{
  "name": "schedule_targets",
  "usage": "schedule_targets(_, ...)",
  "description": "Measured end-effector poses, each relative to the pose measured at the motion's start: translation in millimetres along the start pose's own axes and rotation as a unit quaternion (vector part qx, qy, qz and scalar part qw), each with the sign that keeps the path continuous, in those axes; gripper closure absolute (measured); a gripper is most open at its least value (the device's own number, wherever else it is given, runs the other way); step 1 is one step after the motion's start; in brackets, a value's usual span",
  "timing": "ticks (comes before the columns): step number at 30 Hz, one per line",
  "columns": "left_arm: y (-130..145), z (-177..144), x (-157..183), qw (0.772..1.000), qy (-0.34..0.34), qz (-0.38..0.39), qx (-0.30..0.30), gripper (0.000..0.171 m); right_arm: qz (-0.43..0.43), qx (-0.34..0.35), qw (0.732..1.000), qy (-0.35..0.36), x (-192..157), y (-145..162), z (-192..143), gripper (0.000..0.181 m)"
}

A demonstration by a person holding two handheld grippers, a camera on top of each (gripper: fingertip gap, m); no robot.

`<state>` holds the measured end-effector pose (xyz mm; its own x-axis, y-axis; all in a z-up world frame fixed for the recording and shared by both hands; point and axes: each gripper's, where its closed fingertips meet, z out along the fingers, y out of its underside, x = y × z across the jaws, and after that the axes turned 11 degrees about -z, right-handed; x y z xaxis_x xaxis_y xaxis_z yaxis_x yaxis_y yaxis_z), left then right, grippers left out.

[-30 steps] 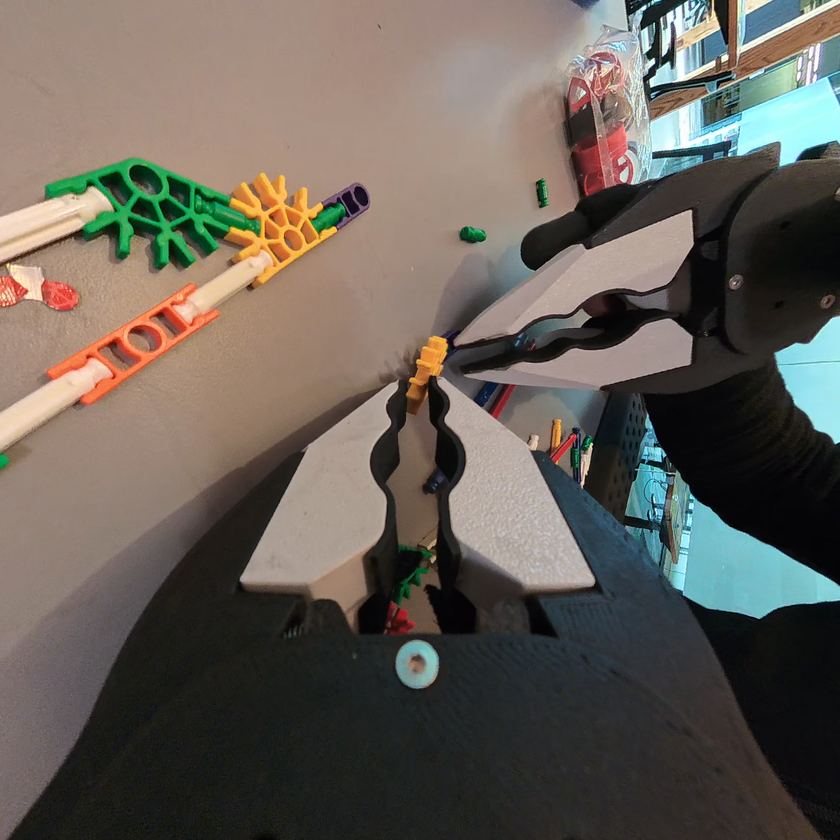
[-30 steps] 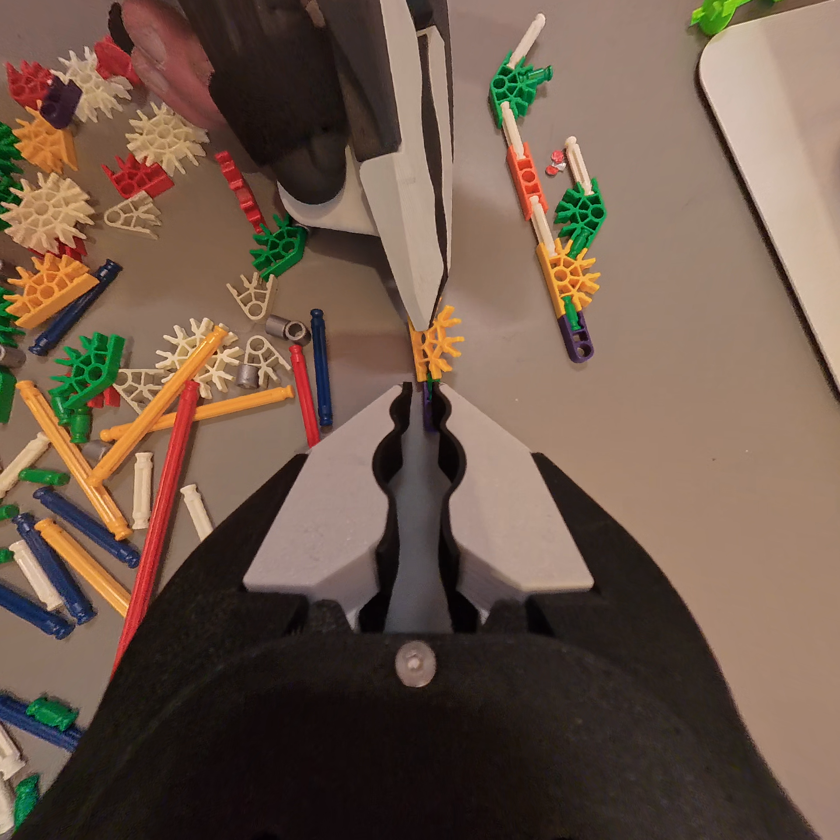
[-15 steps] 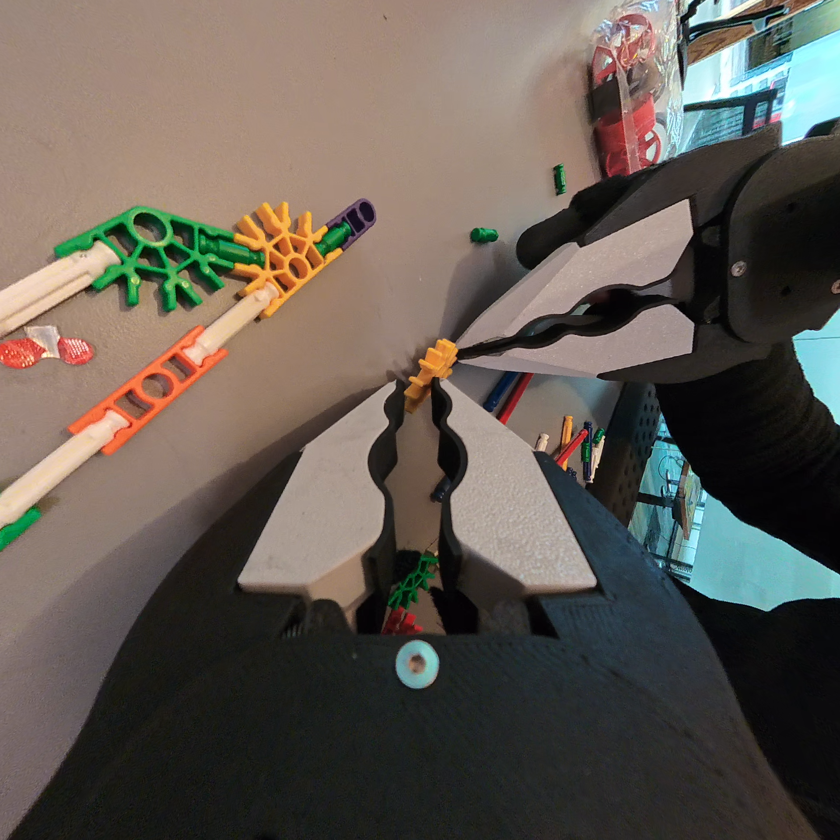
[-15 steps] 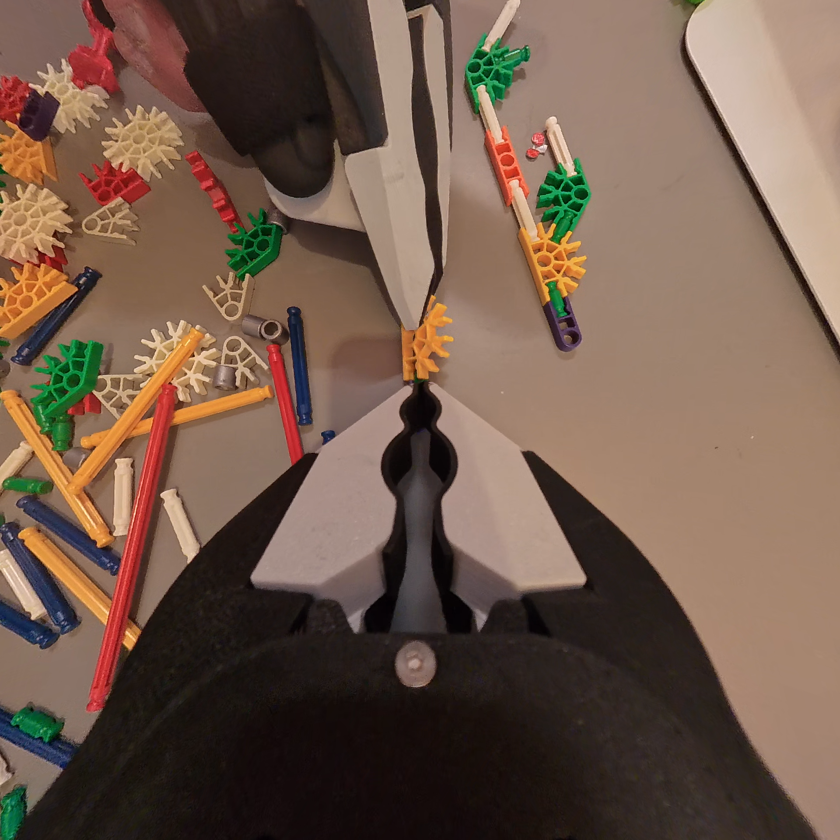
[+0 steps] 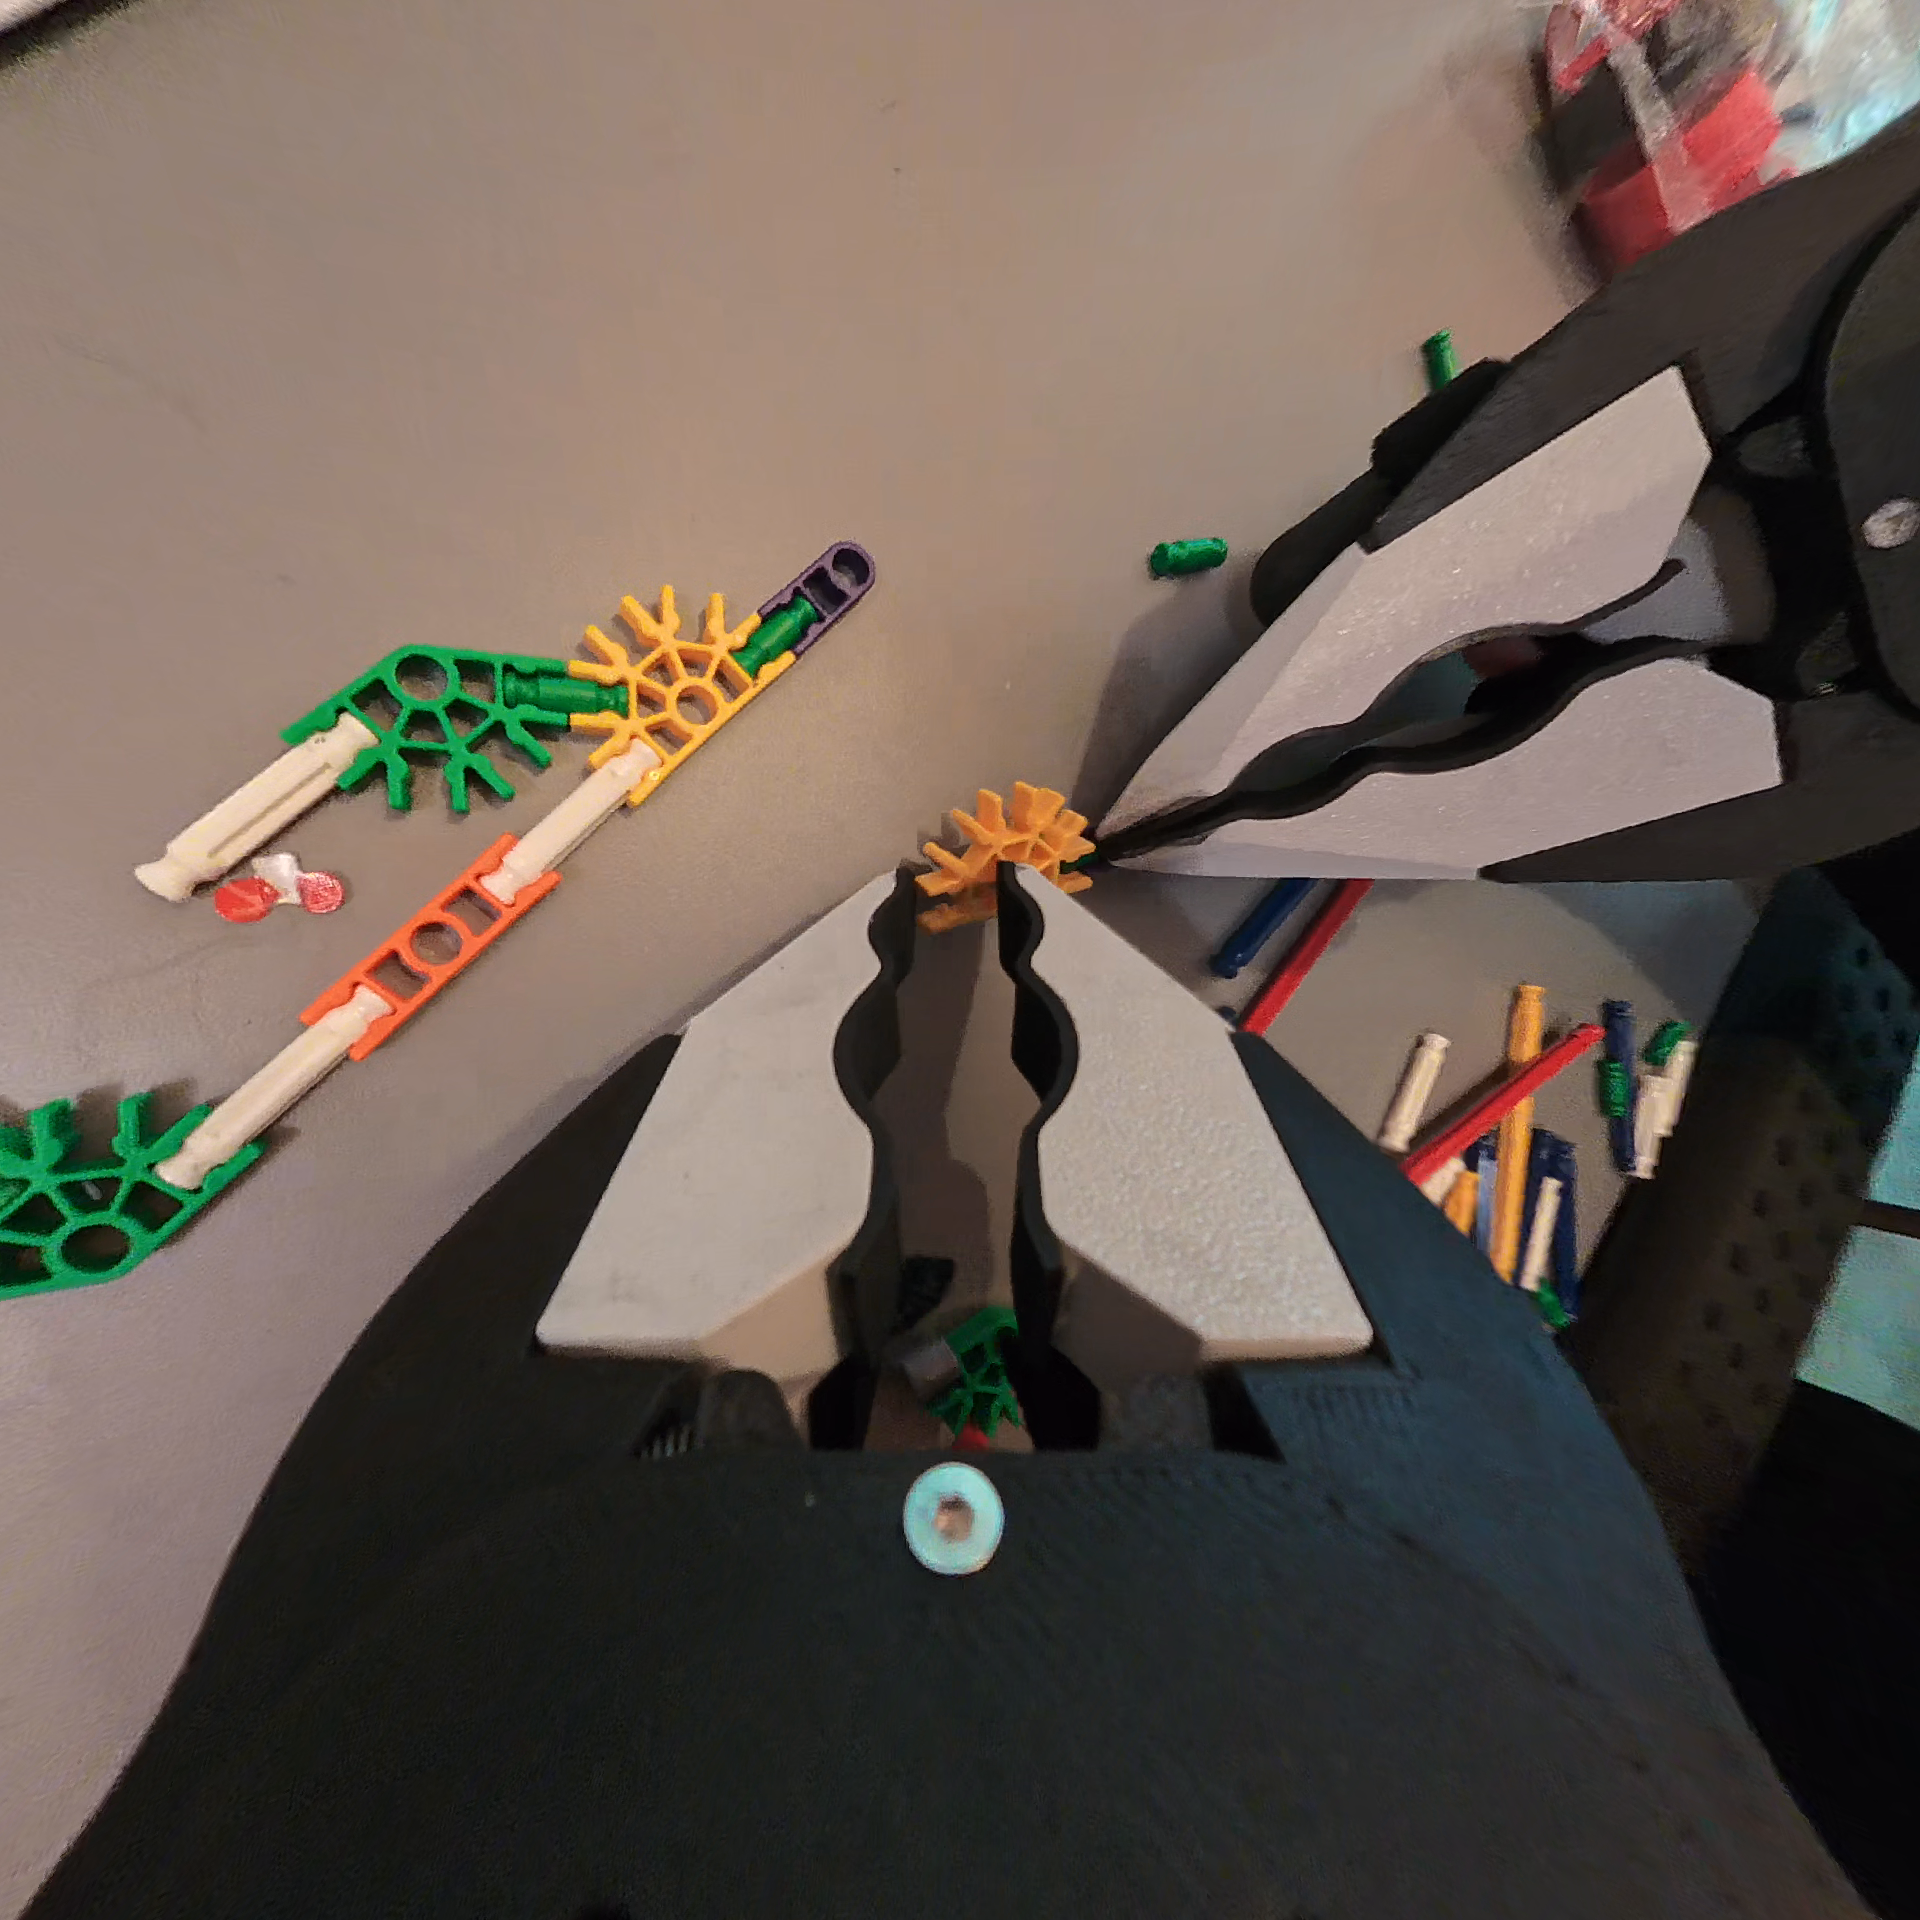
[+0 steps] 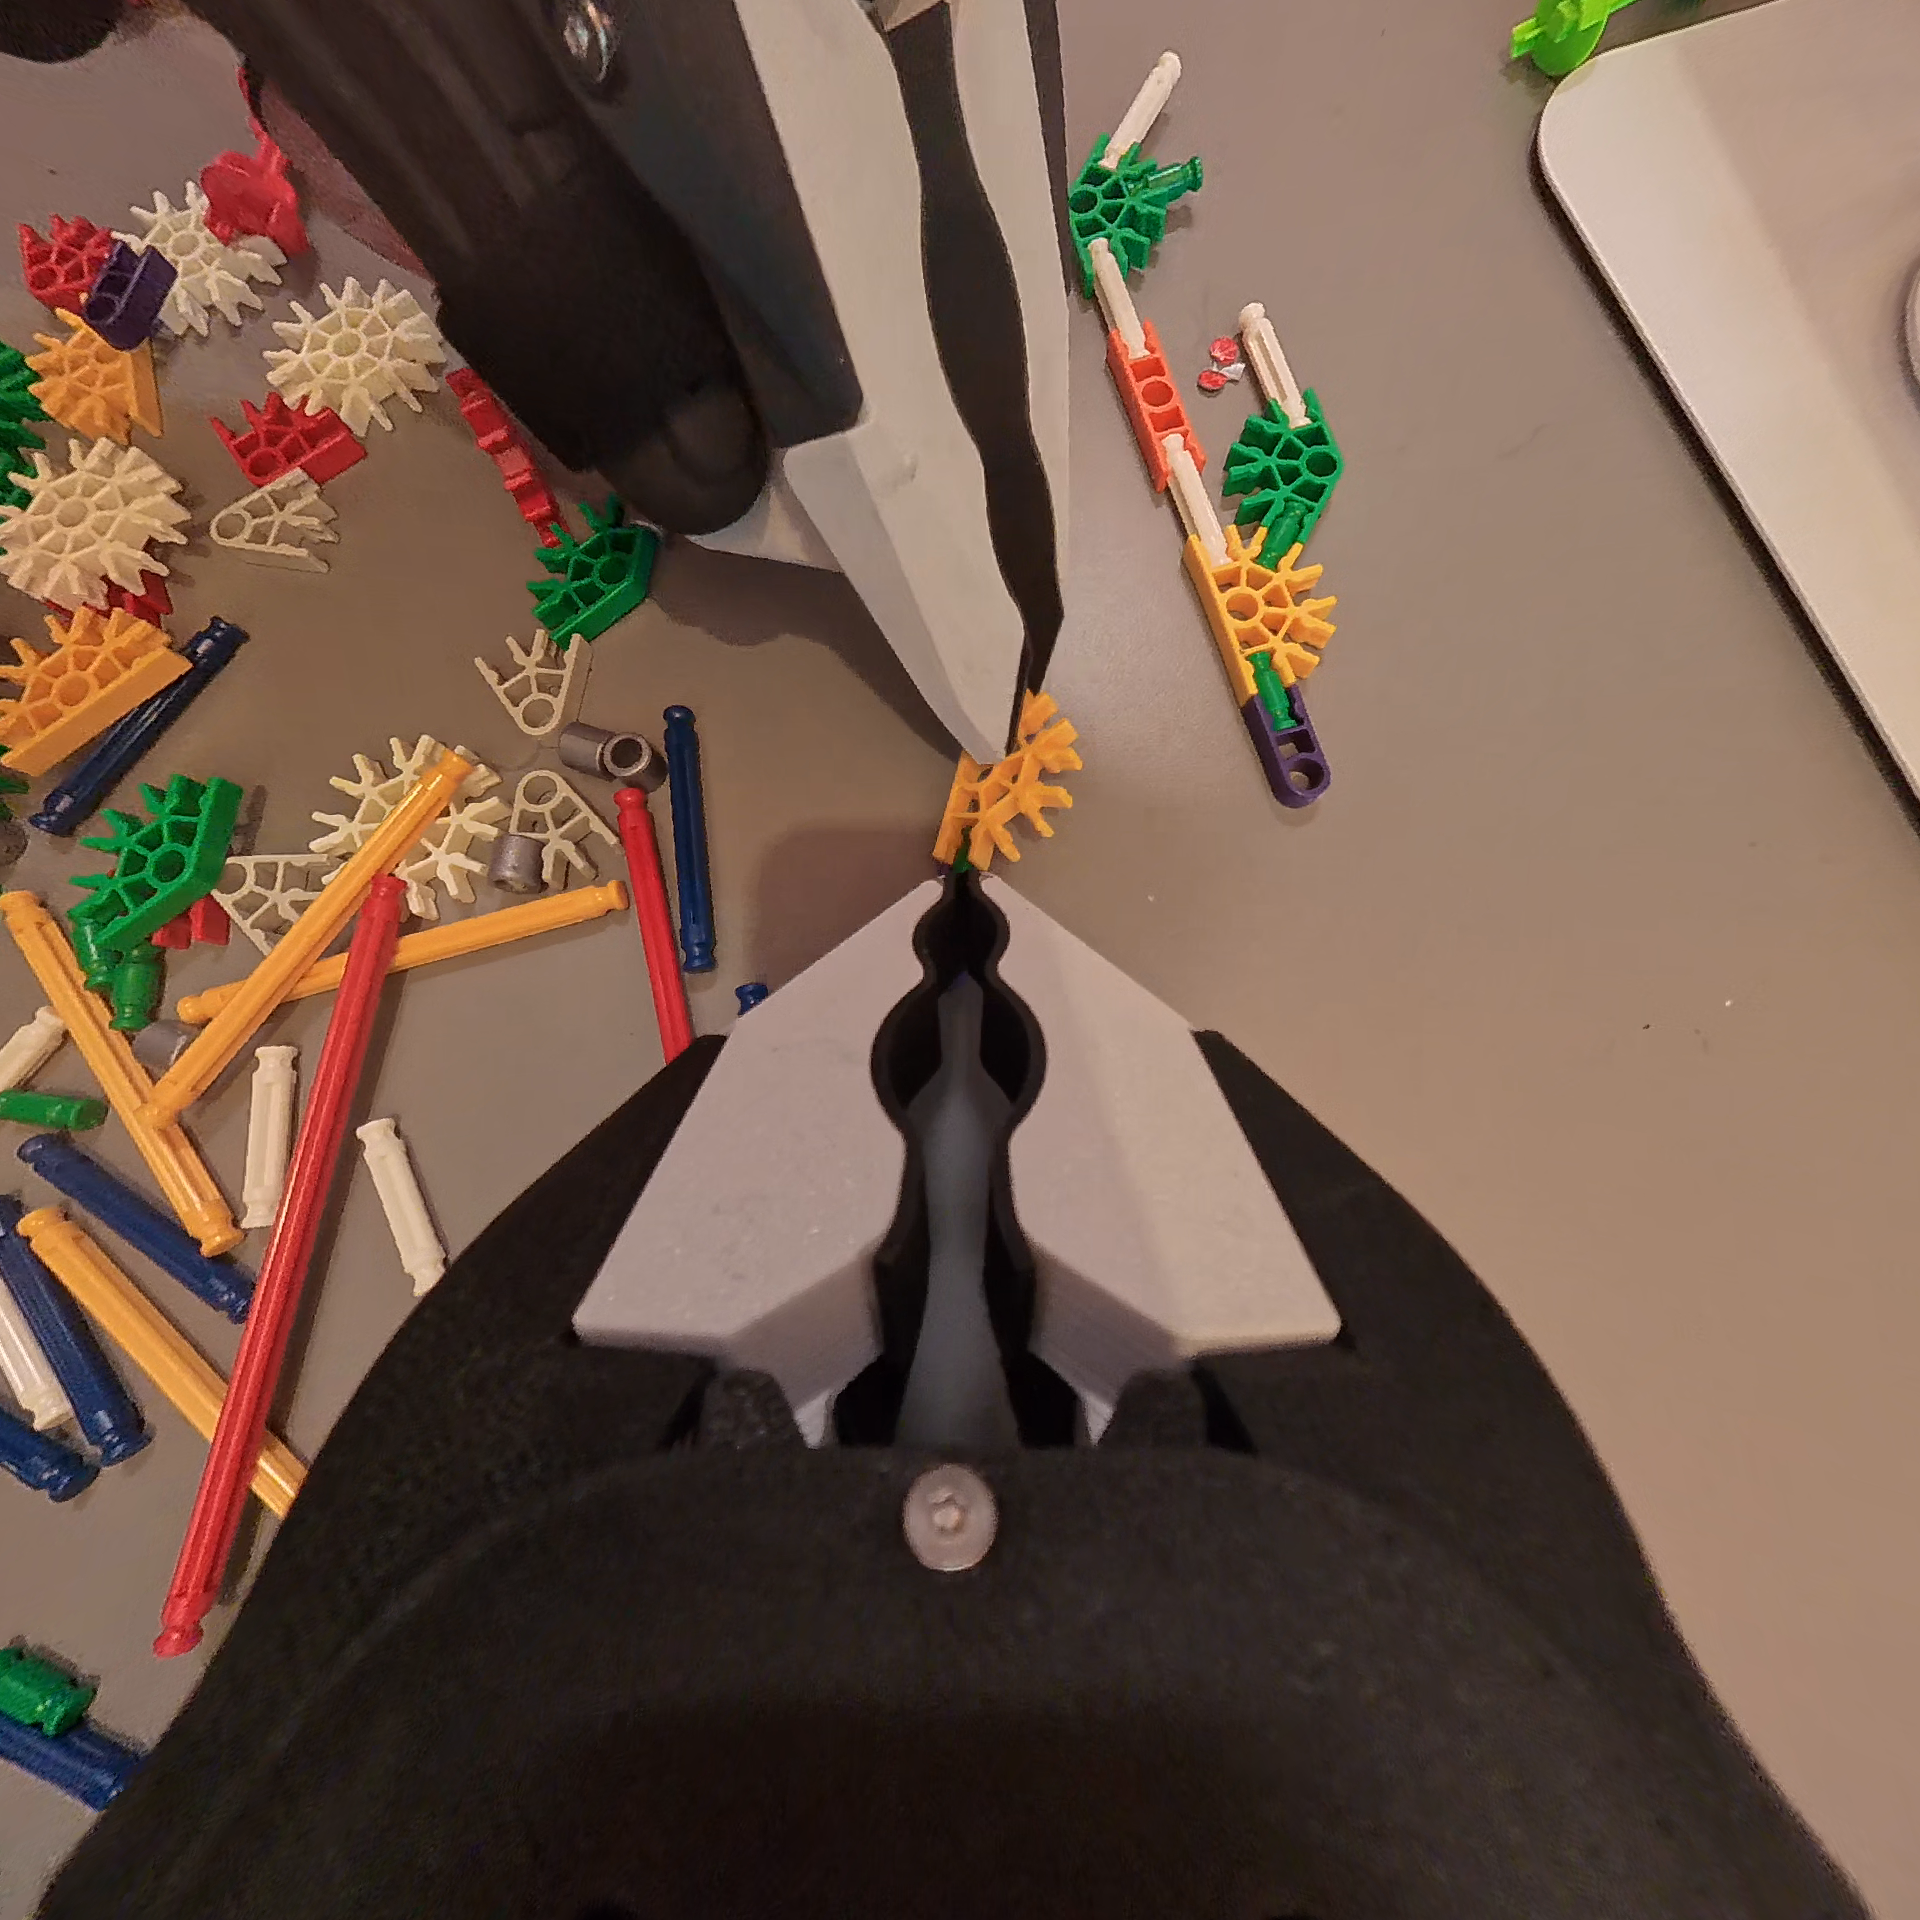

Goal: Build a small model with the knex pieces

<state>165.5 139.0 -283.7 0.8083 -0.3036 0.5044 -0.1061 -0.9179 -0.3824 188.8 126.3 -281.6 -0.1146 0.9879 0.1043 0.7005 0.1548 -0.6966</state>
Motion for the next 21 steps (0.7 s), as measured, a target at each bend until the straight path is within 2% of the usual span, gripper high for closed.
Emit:
schedule_targets(3, -2.4, 1.7, -1.6, 0.999, -0.042, 0.031, 0.007, 0.158, -0.001, 0.003, 1.0, -0.001, -0.1, 0.1, 0.0, 0.181)
schedule_targets(11, -3.7, 2.4, -1.5, 0.992, -0.097, 0.082, 0.023, 0.154, -0.004, 0.009, 1.0, 0.002, -0.3, 0.1, -0.1, 0.181)
schedule_targets(16, -5.4, 0.9, -1.4, 0.981, -0.133, 0.142, 0.026, 0.152, -0.008, 0.008, 1.0, 0.004, -0.3, 0.2, 0.0, 0.181)
schedule_targets(21, -6.8, -2.5, 0.0, 0.976, -0.126, 0.171, 0.038, 0.149, -0.011, 0.006, 1.0, 0.002, -0.3, 0.3, 0.0, 0.181)
